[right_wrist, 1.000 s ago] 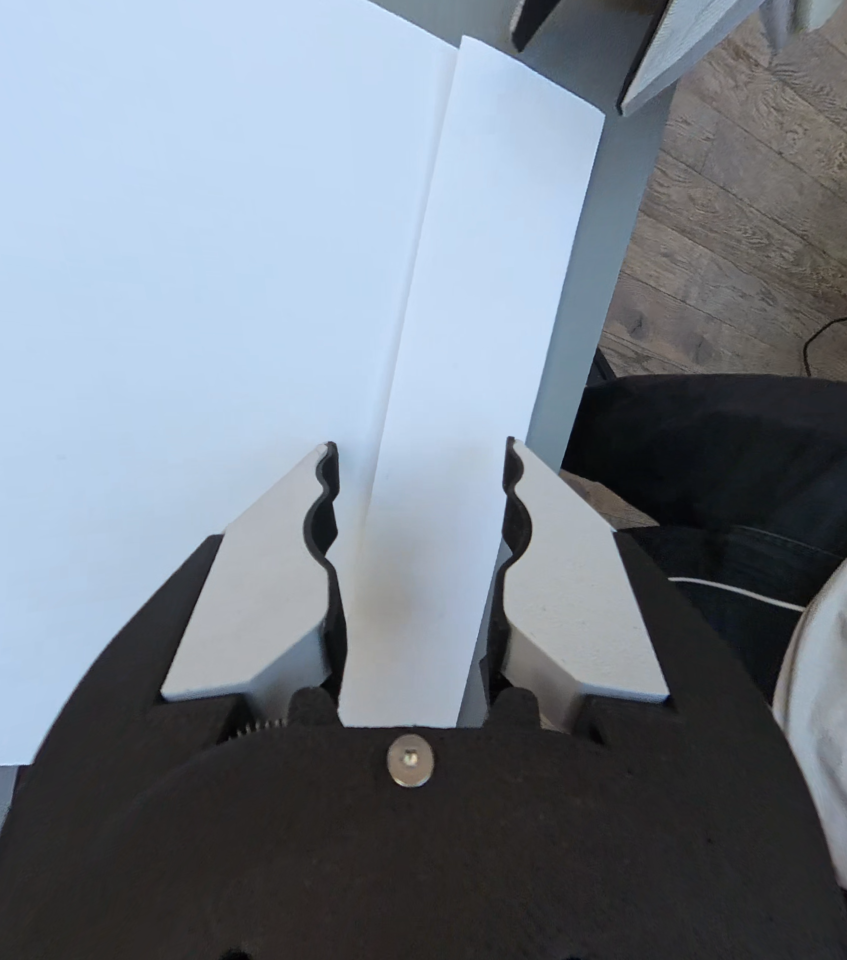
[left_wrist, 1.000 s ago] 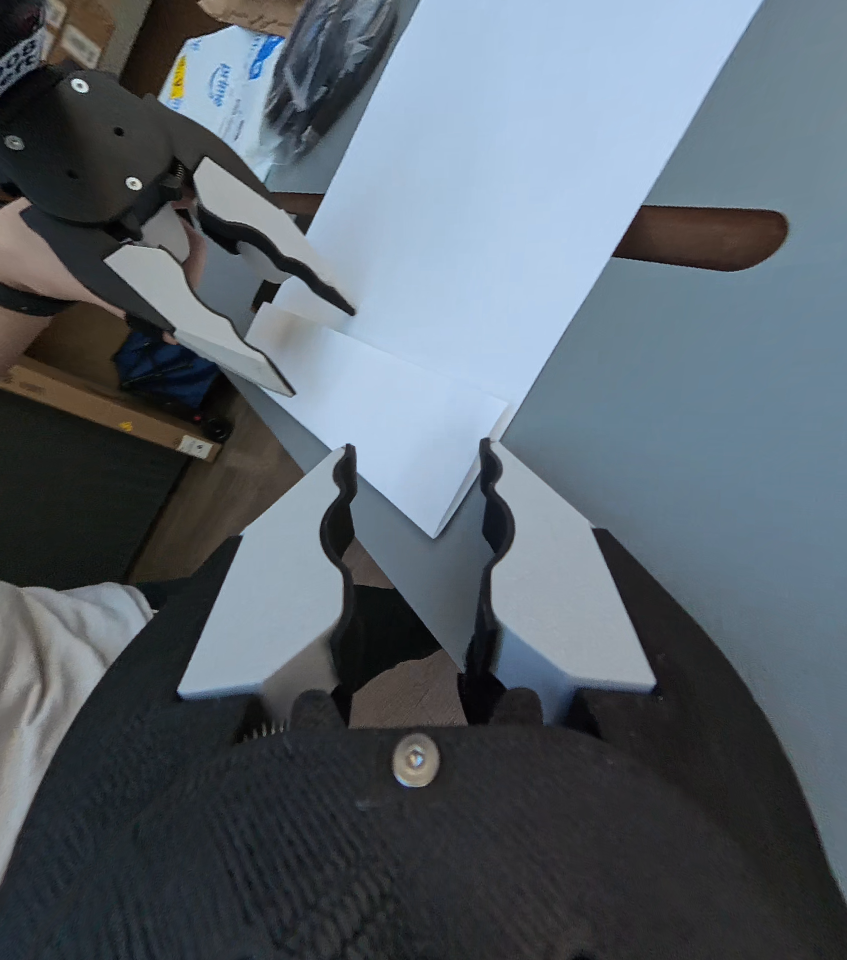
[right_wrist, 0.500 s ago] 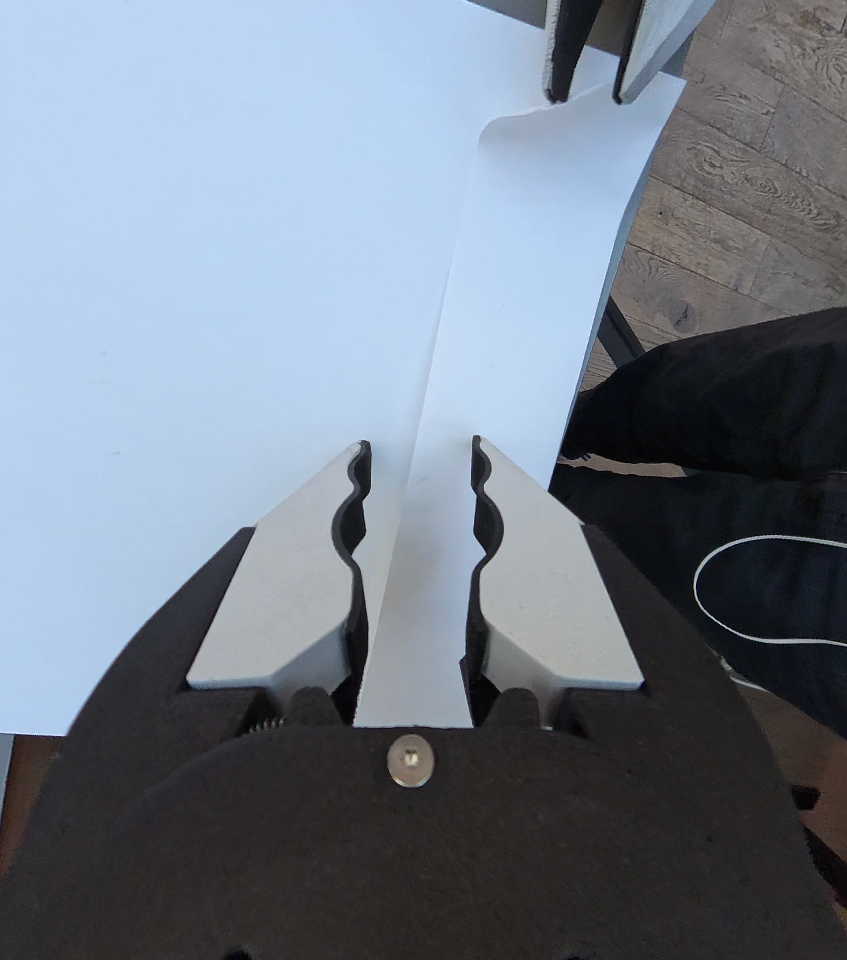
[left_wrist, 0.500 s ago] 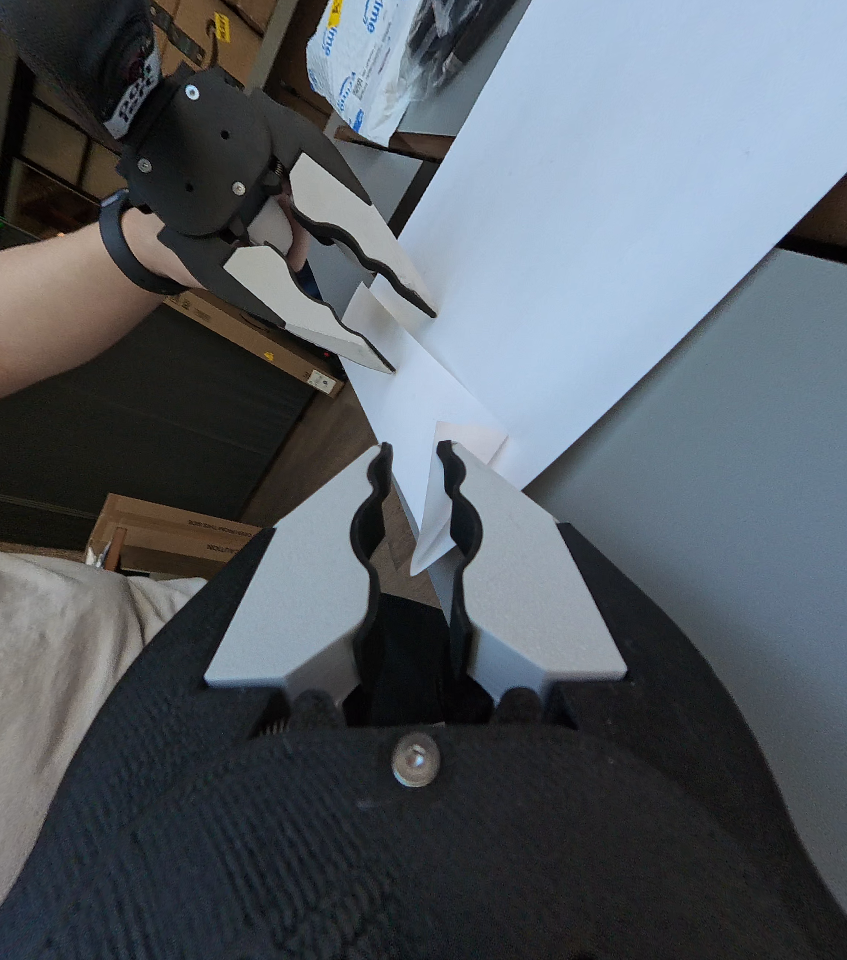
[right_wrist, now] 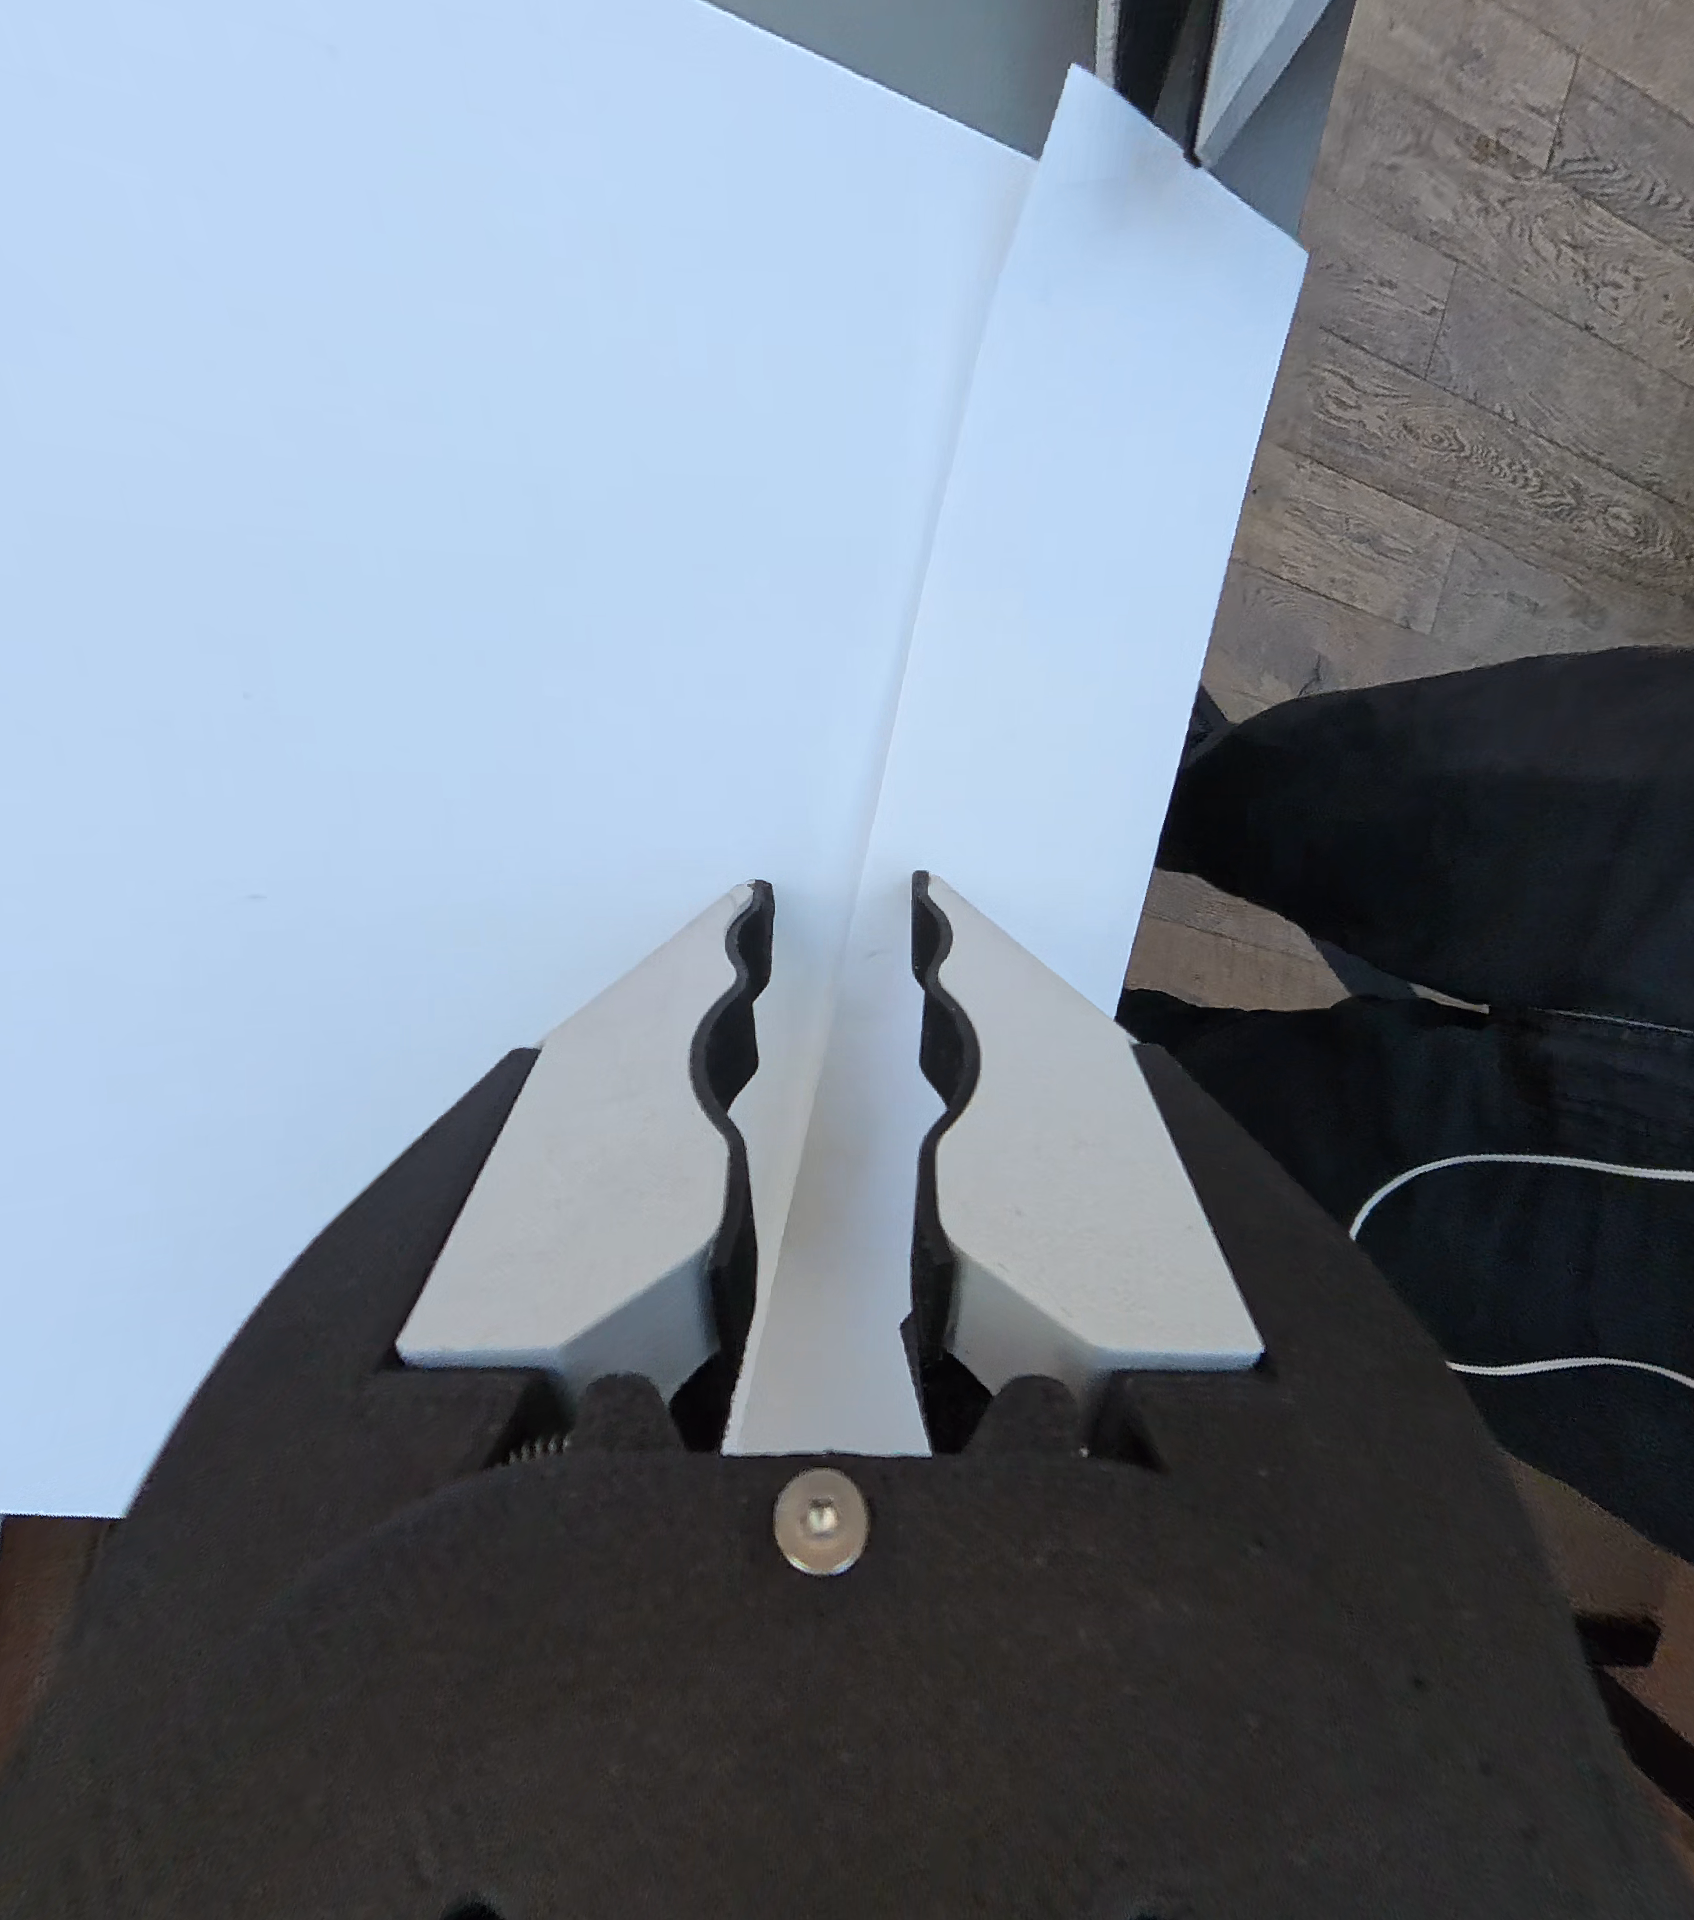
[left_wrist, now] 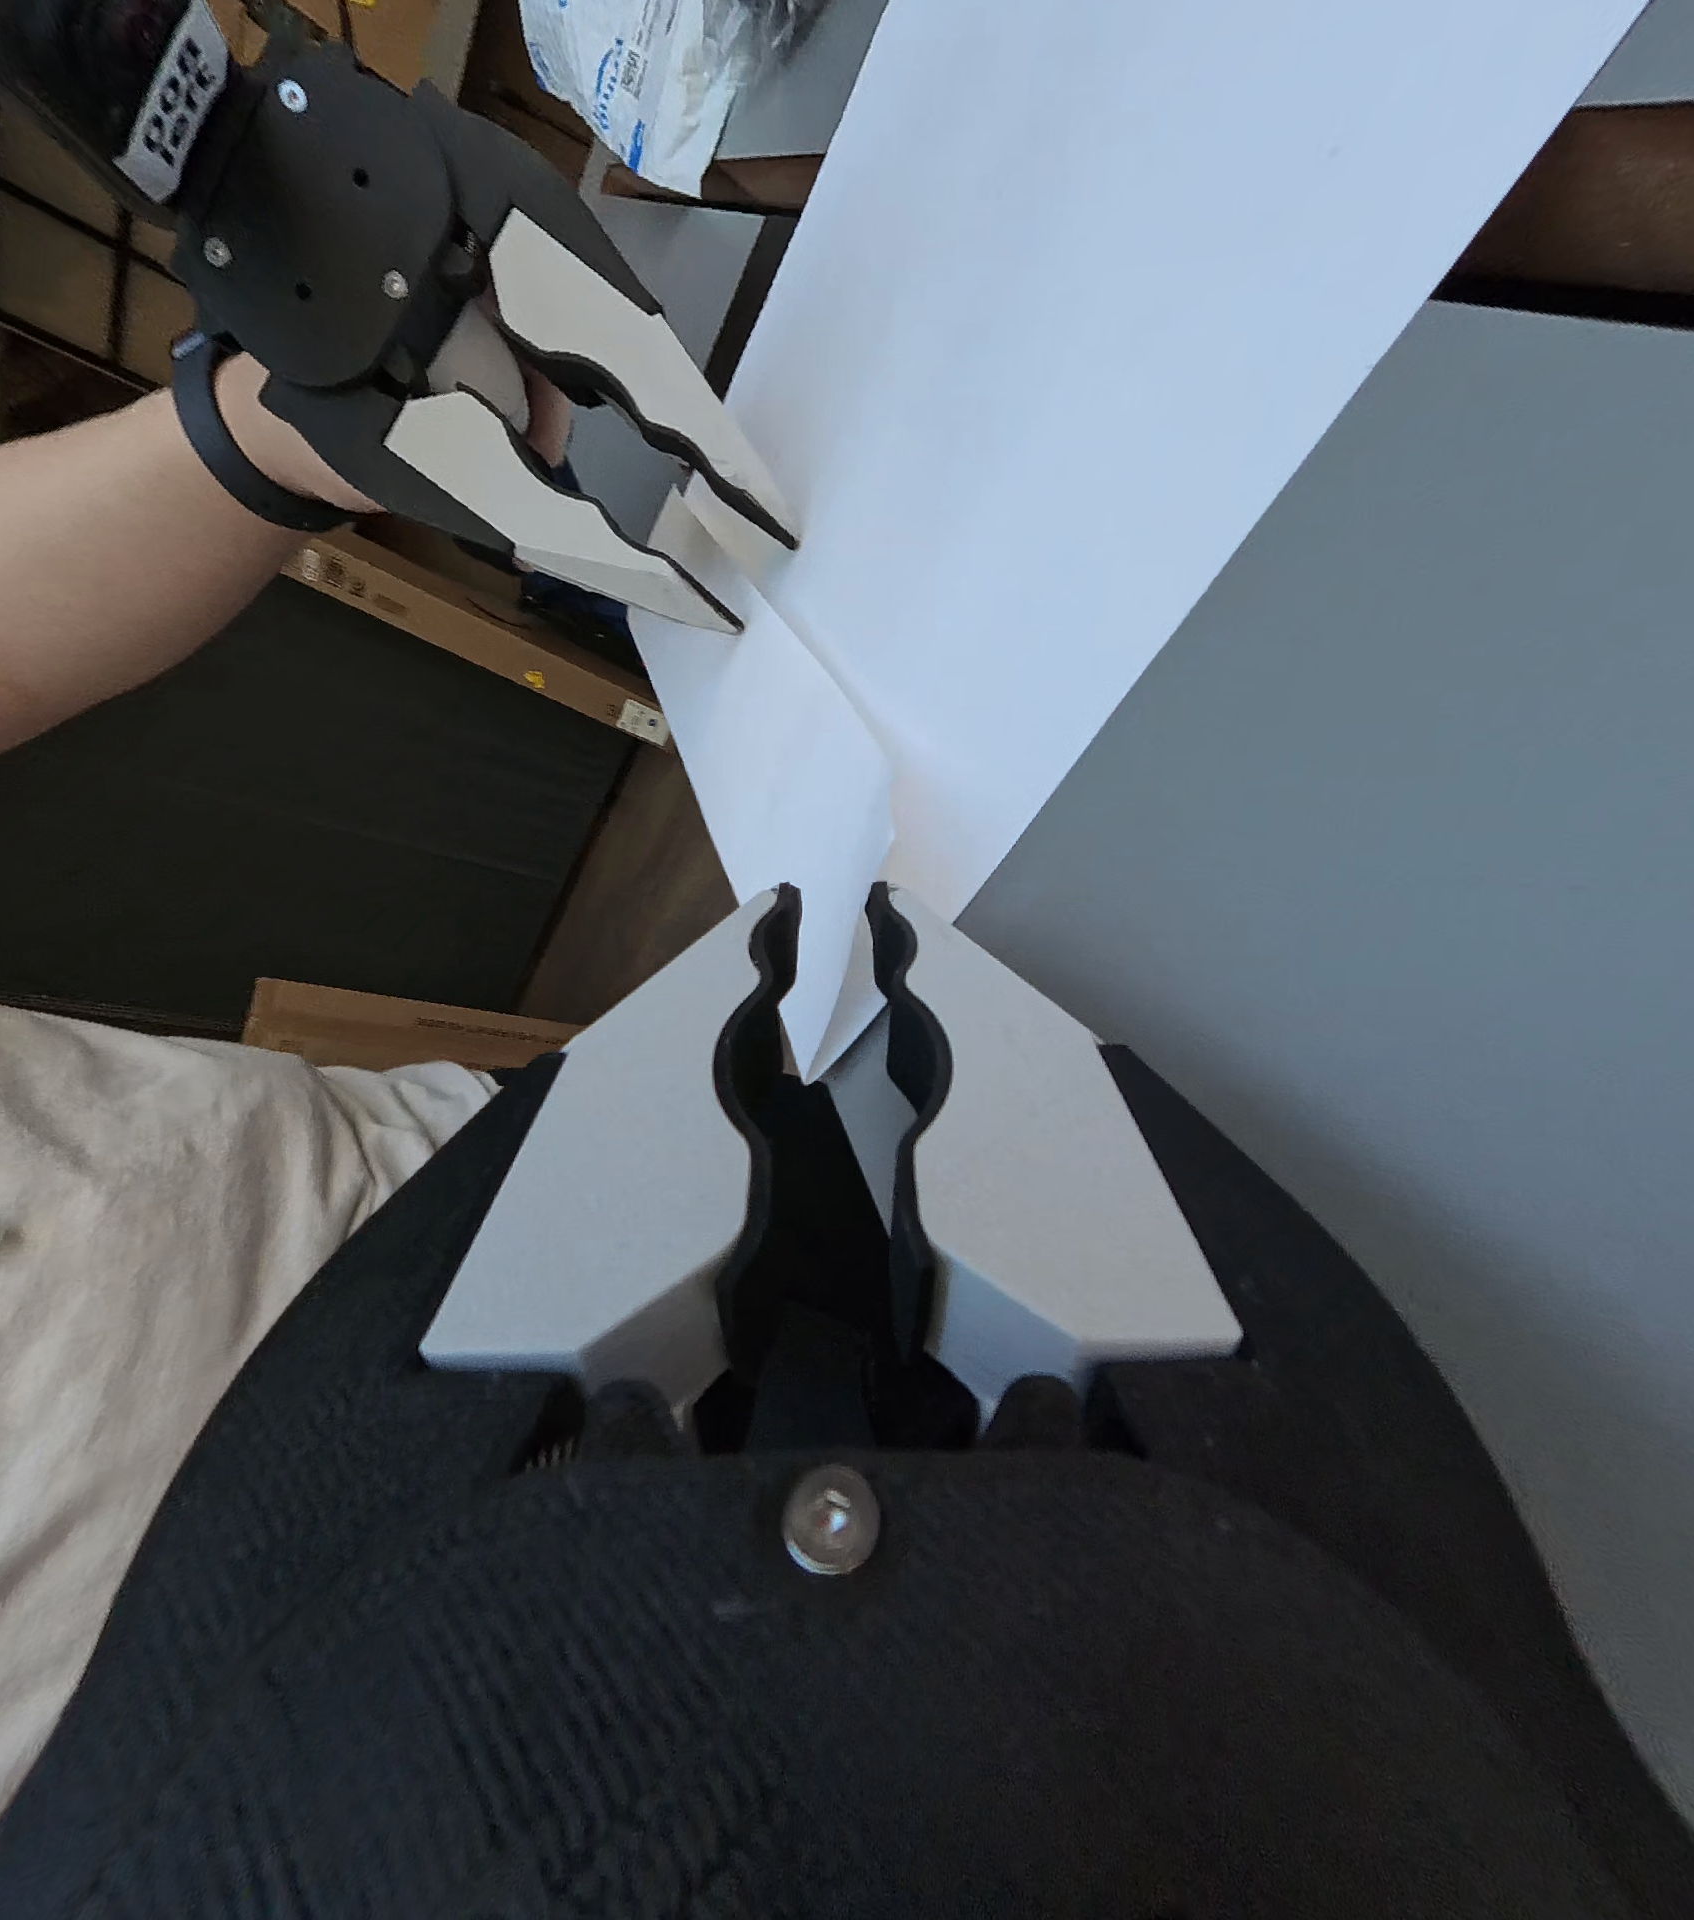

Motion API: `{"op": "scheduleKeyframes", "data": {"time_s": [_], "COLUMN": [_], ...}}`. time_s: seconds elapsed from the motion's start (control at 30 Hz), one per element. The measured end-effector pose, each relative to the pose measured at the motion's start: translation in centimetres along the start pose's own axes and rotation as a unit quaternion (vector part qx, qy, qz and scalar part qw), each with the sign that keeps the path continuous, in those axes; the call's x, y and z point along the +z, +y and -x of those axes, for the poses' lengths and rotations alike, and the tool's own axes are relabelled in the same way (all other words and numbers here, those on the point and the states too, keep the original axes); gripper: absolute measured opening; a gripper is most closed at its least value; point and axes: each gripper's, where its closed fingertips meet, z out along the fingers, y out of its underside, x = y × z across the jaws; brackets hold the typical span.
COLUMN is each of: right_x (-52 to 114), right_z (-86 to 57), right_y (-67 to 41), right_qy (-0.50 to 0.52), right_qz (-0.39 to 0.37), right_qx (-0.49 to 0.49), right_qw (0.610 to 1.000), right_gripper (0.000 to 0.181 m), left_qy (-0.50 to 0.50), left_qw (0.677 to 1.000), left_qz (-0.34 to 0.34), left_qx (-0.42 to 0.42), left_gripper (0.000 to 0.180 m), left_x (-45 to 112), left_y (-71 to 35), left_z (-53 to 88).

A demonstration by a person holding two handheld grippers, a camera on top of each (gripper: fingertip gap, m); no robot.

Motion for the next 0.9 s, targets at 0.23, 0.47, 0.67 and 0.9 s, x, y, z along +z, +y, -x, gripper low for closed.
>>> {"op": "scheduleKeyframes", "data": {"time_s": [0.23, 0.47, 0.67, 0.9], "right_x": [0.0, 1.2, 0.6, -7.0], "right_z": [-0.4, -5.4, -8.5, -10.5], "right_y": [-0.6, -7.6, -9.7, -12.0], "right_qy": [0.024, 0.110, 0.237, 0.275], "right_qz": [-0.018, -0.001, 0.049, -0.012], "right_qx": [-0.048, 0.030, 0.013, 0.026], "right_qw": [0.998, 0.994, 0.970, 0.961], "right_gripper": [0.037, 0.045, 0.000, 0.000], "left_qy": [-0.011, -0.058, -0.095, -0.002], "left_qw": [0.995, 0.982, 0.968, 0.898], "left_qz": [0.087, 0.046, -0.009, -0.090], "left_qx": [-0.053, -0.171, -0.231, -0.430], "left_gripper": [0.000, 0.000, 0.025, 0.049], "left_x": [1.3, 0.3, -1.7, -4.1], "left_y": [1.3, -1.6, -2.0, -4.1], "left_z": [1.1, 4.6, 7.6, 11.6]}}
